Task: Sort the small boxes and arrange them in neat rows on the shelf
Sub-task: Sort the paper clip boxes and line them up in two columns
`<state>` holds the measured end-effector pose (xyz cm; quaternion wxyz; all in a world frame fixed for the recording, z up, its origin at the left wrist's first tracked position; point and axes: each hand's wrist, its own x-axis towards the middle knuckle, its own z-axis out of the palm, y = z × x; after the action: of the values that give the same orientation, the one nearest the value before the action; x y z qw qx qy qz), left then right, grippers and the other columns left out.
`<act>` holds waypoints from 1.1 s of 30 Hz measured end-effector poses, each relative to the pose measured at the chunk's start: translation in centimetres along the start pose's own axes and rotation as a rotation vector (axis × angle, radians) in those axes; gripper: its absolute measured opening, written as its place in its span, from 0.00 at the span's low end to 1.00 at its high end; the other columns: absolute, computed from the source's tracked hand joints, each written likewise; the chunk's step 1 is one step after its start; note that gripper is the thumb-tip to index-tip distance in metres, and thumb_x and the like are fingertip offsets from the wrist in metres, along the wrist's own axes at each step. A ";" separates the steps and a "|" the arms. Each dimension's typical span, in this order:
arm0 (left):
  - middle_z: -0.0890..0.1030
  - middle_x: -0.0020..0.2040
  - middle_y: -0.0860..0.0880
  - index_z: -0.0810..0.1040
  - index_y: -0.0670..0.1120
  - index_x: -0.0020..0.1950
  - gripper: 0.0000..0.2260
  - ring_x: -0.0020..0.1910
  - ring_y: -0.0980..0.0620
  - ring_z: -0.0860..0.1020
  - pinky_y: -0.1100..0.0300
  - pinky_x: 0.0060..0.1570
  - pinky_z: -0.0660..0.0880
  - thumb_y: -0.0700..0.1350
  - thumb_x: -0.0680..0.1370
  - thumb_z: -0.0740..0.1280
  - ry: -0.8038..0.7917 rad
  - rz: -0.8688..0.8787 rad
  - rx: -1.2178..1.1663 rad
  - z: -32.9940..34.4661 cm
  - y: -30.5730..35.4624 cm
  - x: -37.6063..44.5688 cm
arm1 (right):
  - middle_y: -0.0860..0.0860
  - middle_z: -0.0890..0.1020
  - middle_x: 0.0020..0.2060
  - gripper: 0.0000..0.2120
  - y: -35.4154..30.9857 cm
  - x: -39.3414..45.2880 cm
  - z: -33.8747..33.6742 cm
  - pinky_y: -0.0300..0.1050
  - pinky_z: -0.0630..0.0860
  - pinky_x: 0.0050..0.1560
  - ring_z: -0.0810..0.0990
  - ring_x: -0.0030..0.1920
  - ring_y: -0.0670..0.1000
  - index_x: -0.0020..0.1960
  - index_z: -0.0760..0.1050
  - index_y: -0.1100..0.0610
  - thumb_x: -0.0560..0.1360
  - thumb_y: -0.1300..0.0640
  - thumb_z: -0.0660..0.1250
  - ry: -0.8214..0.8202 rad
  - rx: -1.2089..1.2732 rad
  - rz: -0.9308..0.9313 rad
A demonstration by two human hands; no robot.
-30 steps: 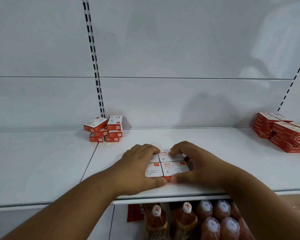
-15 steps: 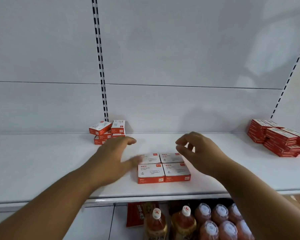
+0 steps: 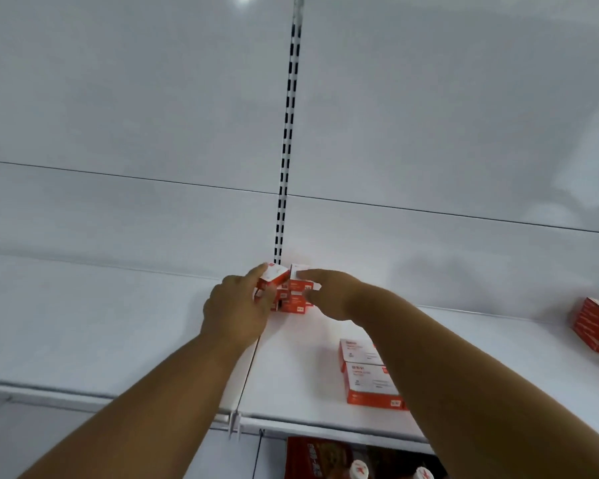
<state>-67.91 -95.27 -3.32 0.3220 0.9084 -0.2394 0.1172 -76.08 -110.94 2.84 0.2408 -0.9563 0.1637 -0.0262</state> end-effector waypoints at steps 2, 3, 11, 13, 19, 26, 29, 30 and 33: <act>0.79 0.61 0.47 0.71 0.60 0.71 0.19 0.61 0.44 0.76 0.50 0.60 0.73 0.59 0.81 0.59 0.010 -0.002 -0.054 0.0 -0.2 0.3 | 0.52 0.76 0.62 0.15 -0.1 0.5 0.3 0.42 0.75 0.50 0.76 0.53 0.52 0.67 0.74 0.45 0.81 0.53 0.60 0.061 0.164 0.038; 0.81 0.60 0.49 0.73 0.59 0.69 0.17 0.60 0.45 0.77 0.50 0.59 0.74 0.58 0.80 0.60 0.018 -0.015 -0.099 0.0 -0.3 0.4 | 0.52 0.78 0.56 0.11 -0.1 0.7 0.4 0.43 0.75 0.45 0.77 0.49 0.52 0.59 0.78 0.46 0.81 0.53 0.60 0.105 0.217 0.053; 0.81 0.46 0.52 0.76 0.48 0.43 0.06 0.43 0.52 0.78 0.65 0.35 0.67 0.47 0.78 0.68 0.066 -0.093 -0.376 -0.5 -0.5 0.4 | 0.59 0.83 0.44 0.04 -0.4 0.9 0.7 0.42 0.67 0.29 0.74 0.34 0.53 0.44 0.75 0.55 0.74 0.60 0.69 0.208 0.425 0.172; 0.81 0.44 0.52 0.77 0.47 0.42 0.06 0.42 0.52 0.77 0.65 0.34 0.65 0.46 0.77 0.69 0.070 -0.116 -0.376 -0.6 -0.6 0.3 | 0.59 0.83 0.47 0.10 -0.1 0.8 0.5 0.43 0.69 0.32 0.73 0.34 0.53 0.47 0.74 0.53 0.71 0.63 0.72 0.202 0.543 0.226; 0.82 0.43 0.52 0.74 0.46 0.43 0.07 0.44 0.52 0.80 0.67 0.32 0.67 0.43 0.75 0.73 0.057 -0.127 -0.498 -1.1 -0.2 -0.3 | 0.56 0.81 0.42 0.13 0.5 -0.9 -0.9 0.40 0.65 0.29 0.65 0.31 0.50 0.53 0.76 0.53 0.72 0.66 0.71 0.161 0.638 0.258; 0.82 0.44 0.51 0.73 0.53 0.46 0.08 0.43 0.51 0.80 0.61 0.37 0.70 0.44 0.77 0.71 -0.115 -0.001 -0.575 -1.5 1.0 -1.7 | 0.55 0.82 0.46 0.09 5.2 -5.2 -3.8 0.49 0.71 0.41 0.75 0.41 0.55 0.46 0.78 0.53 0.74 0.67 0.68 0.297 0.611 0.122; 0.81 0.45 0.53 0.75 0.55 0.49 0.07 0.46 0.54 0.80 0.61 0.39 0.71 0.46 0.77 0.71 -0.182 0.078 -0.515 -1.2 3.8 -2.3 | 0.55 0.83 0.45 0.05 8.4 -7.0 -4.5 0.45 0.75 0.39 0.77 0.39 0.52 0.46 0.79 0.54 0.75 0.64 0.69 0.278 0.483 0.146; 0.81 0.45 0.53 0.76 0.56 0.51 0.07 0.47 0.55 0.80 0.62 0.40 0.72 0.46 0.77 0.71 -0.210 0.097 -0.475 -0.9 5.0 -2.6 | 0.54 0.84 0.44 0.04 9.3 -7.5 -4.6 0.44 0.76 0.38 0.78 0.39 0.51 0.46 0.79 0.54 0.75 0.63 0.69 0.261 0.450 0.167; 0.80 0.46 0.54 0.76 0.55 0.52 0.05 0.45 0.55 0.80 0.60 0.41 0.75 0.48 0.78 0.70 -0.285 0.089 -0.416 0.7 7.8 -3.1 | 0.55 0.84 0.46 0.04 11.5 -8.0 -4.5 0.45 0.77 0.42 0.79 0.41 0.51 0.48 0.80 0.55 0.76 0.62 0.68 0.194 0.403 0.216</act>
<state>-74.51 -99.88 -0.84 0.4594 0.8186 -0.3412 -0.0499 -87.70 -119.89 1.67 0.4113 -0.8589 0.2789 -0.1240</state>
